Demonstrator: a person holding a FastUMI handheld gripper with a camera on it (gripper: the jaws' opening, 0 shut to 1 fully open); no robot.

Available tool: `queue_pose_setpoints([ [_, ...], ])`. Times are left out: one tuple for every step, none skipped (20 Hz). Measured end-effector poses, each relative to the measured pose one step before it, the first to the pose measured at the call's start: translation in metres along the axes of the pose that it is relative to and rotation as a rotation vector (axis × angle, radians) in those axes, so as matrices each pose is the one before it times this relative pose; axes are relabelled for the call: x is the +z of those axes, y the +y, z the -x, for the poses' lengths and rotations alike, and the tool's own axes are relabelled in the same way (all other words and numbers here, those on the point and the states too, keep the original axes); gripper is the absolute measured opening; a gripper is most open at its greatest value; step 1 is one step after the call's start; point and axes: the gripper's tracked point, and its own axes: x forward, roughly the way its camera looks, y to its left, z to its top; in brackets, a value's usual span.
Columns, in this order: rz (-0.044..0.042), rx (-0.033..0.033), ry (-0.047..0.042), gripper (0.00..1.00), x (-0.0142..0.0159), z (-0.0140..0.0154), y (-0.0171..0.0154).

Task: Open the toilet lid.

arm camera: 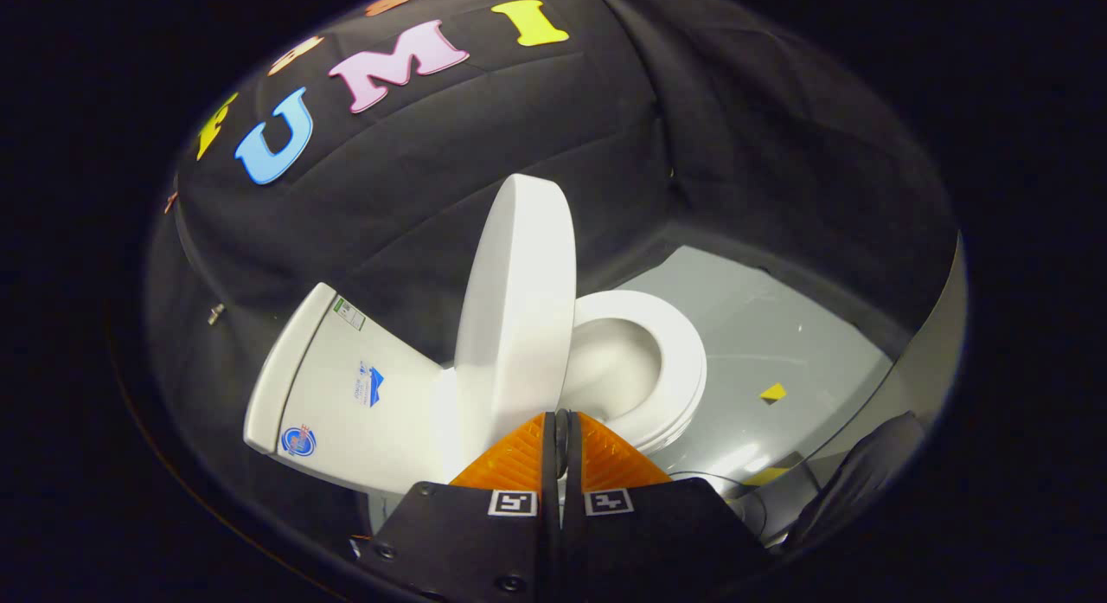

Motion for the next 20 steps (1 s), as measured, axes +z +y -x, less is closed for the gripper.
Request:
queue_pose_setpoints([
  [0.00705,-0.01487,-0.01162,0.06,-0.00019,0.00164,0.00631],
  [0.00189,-0.00325,-0.01125,0.06,0.00090,0.00360,0.00657],
  [0.00241,0.00285,-0.00933,0.06,0.00133,0.00270,0.00690],
  [0.00767,0.00269,-0.00862,0.06,-0.00046,0.00211,0.00619],
  [0.01641,-0.00135,-0.00788,0.06,0.00008,0.00247,0.00557],
  [0.01613,-0.00430,-0.00889,0.06,0.00050,0.00237,0.00578],
  [0.01772,-0.00559,-0.00871,0.06,0.00025,0.00222,0.00537],
  [0.01595,-0.00601,-0.00993,0.06,0.00076,0.00343,0.00672],
  [0.01542,-0.00665,-0.01079,0.06,0.00085,0.00319,0.00650],
  [0.01237,-0.00572,-0.01305,0.06,0.00136,0.00299,0.00642],
  [0.01106,-0.00349,-0.01116,0.06,0.00133,0.00298,0.00720],
  [0.01102,-0.00029,-0.01106,0.06,0.00089,0.00344,0.00856],
  [0.01701,0.00295,-0.01121,0.06,0.00059,0.00346,0.00997],
  [0.01220,0.00375,-0.00837,0.05,0.00075,0.00258,0.00782],
  [0.00884,0.00368,-0.00691,0.06,0.00079,0.00265,0.00702],
  [0.00773,0.00750,-0.00722,0.06,0.00069,0.00297,0.00903],
  [0.00612,0.00762,-0.00683,0.06,0.00080,0.00286,0.00880],
  [0.01459,0.00755,-0.00807,0.06,0.00028,0.00355,0.00963],
  [0.01845,0.00455,-0.00578,0.06,-0.00005,0.00191,0.00813],
  [0.01769,0.00293,-0.00817,0.06,0.00073,0.00200,0.00870],
])
